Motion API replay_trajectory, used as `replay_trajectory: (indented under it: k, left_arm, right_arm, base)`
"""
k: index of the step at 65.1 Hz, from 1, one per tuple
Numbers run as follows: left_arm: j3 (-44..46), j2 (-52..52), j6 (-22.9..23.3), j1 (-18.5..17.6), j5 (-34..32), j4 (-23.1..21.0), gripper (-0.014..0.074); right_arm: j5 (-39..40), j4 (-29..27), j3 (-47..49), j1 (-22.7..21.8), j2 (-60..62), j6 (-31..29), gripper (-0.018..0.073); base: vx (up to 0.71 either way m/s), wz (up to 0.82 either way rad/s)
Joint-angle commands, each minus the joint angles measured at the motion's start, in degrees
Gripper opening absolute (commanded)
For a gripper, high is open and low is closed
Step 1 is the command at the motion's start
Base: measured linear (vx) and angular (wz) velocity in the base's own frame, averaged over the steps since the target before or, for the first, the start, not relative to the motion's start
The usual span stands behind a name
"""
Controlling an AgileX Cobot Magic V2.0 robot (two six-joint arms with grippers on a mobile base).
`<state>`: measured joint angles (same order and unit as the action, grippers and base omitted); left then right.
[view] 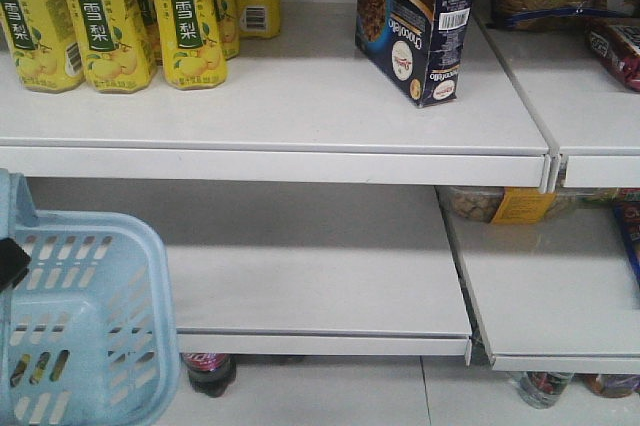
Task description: Left arm holds basket, right arm returns cookies
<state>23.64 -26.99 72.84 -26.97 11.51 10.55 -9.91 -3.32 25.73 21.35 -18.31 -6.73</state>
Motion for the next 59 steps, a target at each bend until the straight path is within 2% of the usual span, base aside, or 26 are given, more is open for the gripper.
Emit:
replay_trajectory:
  k: [1,14,27,42,50,59]
  left_arm:
    - [1.7,0.0,-4.2,2.5,-5.1,0.4,-0.0003]
    - [1.7,0.0,-9.2,8.0,-5.1,0.4,-0.0003]
    - [1.7,-0.1,-9.2,12.7,-4.9,0.4,-0.0003]
    - [1.7,-0.1,-9.2,13.0,-4.4,0.6,-0.0003]
    - [1.7,-0.1,-9.4,13.0,-4.5,5.0,-0.0003]
    - [1.7,-0.1,-10.7,13.0,-5.8,13.5,-0.0003]
  right_arm:
    - [4.0,0.2,1.5,-0.3,-0.5,-0.3,-0.0003]
    - [4.0,0.2,1.5,-0.3,-0.5,-0.3,-0.0003]
    - [4.0,0.2,1.5,-0.3,-0.5,-0.3,-0.0003]
    - [4.0,0.2,1.5,-0.3,-0.5,-0.3,-0.0003]
    - [4.0,0.2,1.5,-0.3,-0.5,-0.3,-0.0003]
    - [4.0,0.2,1.5,-0.3,-0.5,-0.3,-0.0003]
  base:
    - [0.0,0.0]
    - [0.0,0.0]
    - [0.0,0.0]
    - [0.0,0.0]
    - [0.0,0.0]
    - [0.0,0.0]
